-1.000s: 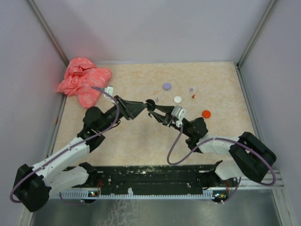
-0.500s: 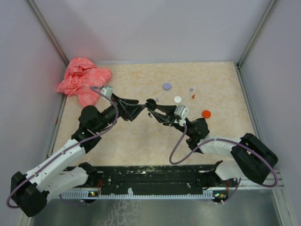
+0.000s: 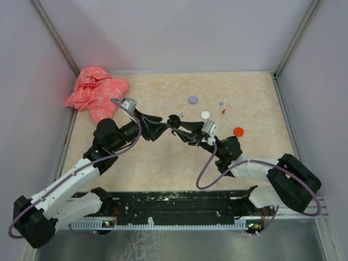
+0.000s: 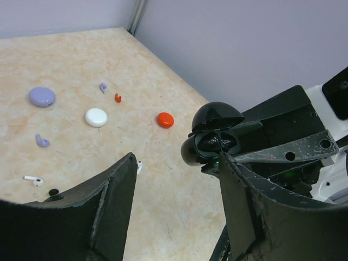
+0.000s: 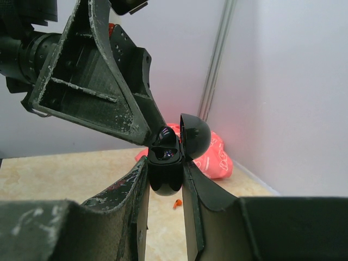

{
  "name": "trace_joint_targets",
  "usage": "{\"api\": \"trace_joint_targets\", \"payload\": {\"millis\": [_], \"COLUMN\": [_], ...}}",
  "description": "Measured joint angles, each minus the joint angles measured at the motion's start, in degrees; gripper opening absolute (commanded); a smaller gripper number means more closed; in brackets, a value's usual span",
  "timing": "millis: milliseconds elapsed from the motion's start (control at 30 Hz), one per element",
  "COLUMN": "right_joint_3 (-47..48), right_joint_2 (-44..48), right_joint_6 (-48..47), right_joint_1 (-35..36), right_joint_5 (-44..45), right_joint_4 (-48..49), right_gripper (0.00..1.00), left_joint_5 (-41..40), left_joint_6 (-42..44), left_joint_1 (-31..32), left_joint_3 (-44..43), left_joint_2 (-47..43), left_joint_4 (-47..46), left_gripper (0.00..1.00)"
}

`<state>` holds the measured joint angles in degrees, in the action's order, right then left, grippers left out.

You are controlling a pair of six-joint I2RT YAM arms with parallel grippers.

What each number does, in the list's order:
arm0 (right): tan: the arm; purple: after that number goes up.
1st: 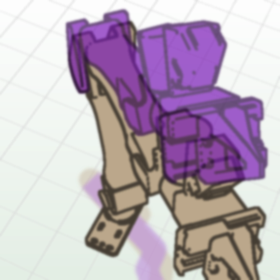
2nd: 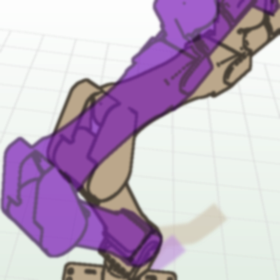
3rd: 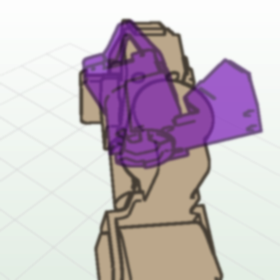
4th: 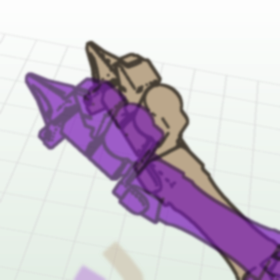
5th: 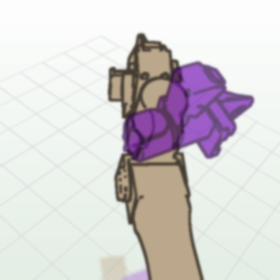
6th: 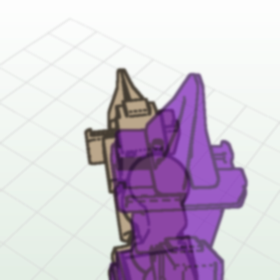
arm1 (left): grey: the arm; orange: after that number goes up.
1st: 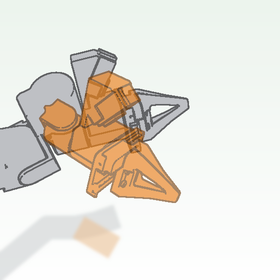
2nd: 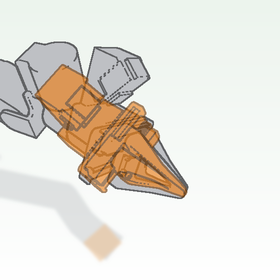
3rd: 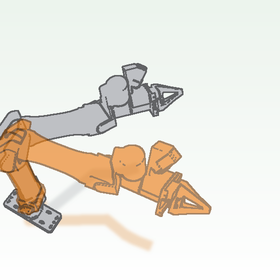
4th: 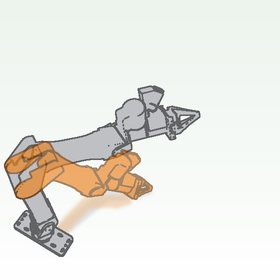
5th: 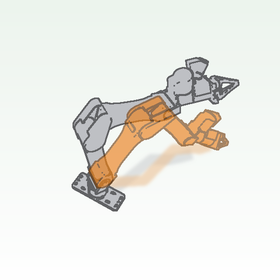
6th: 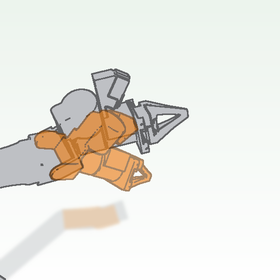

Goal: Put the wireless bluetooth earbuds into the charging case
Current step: Place the earbud in the charging case.

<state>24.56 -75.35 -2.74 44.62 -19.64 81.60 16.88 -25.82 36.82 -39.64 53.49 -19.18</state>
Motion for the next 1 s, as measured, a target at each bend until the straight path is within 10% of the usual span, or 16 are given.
{"api": "trace_joint_targets", "payload": {"millis": [633, 1000], "right_joint_3": [-2.73, -9.97], "right_joint_2": [4.17, 14.49], "right_joint_6": [-0.17, -2.51], "right_joint_1": [-2.12, -3.58], "right_joint_5": [2.51, 8.74], "right_joint_4": [-2.49, -14.21], "right_gripper": [0.00, 0.00], "left_joint_5": [-2.25, -9.73], "left_joint_6": [3.32, 7.61], "left_joint_1": [-1.84, -2.29], "left_joint_3": [-2.45, -10.69], "left_joint_2": [0.07, 12.26], "left_joint_4": [6.78, 22.34], "left_gripper": [0.71, 1.00]}}
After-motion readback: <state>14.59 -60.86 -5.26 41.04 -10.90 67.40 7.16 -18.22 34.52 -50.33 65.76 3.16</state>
